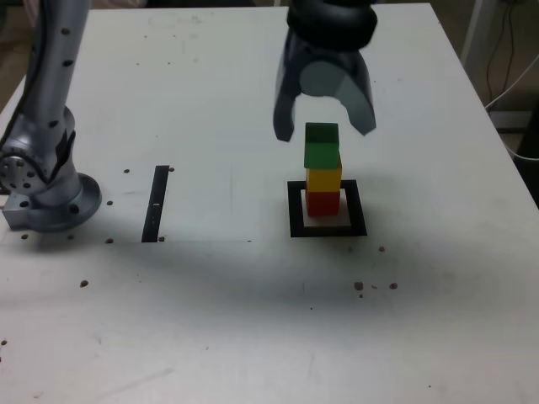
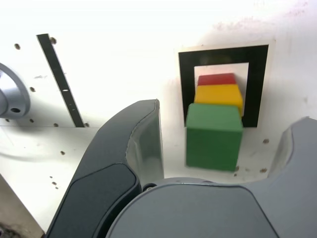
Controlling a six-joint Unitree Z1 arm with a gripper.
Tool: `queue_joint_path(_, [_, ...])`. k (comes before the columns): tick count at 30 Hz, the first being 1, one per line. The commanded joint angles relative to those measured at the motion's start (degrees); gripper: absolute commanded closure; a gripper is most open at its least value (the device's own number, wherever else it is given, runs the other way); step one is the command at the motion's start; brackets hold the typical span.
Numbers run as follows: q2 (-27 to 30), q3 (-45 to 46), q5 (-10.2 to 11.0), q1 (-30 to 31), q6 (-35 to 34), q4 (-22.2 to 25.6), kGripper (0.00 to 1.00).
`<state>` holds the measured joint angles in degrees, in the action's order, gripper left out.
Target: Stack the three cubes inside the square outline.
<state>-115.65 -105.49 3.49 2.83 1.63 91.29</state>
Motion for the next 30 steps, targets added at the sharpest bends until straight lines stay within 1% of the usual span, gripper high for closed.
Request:
queue_joint_path(1, [1.1, 0.2, -0.6, 0.1, 0.6, 0.8, 0.00])
queue_joint_path(6, [3.8, 2.6, -1.6, 1.0, 1.1, 1.1, 0.00])
queue_joint_path(11, [9.2, 9.4, -1.8, 1.4, 0.8, 0.9, 0.00])
queue_joint_path(16, [14.5, 16.8, -0.5, 1.4, 0.7, 0.7, 0.00])
queue_joint_path(21, [17.5, 24.0, 0.8, 1.3, 0.7, 0.1, 0.00])
queue_joint_path(23, [18.5, 27.4, 1.2, 1.1, 0.6, -1.0, 0.00])
queue_joint_path(26, [20.6, 33.7, 1.2, 0.6, 0.4, -4.9, 0.00])
queue_joint_path(28, [22.5, 38.5, 0.8, 0.2, 0.3, -8.4, 0.00])
queue_joint_path(30, [24.1, 41.6, 0.3, -0.1, 0.1, -10.7, 0.00])
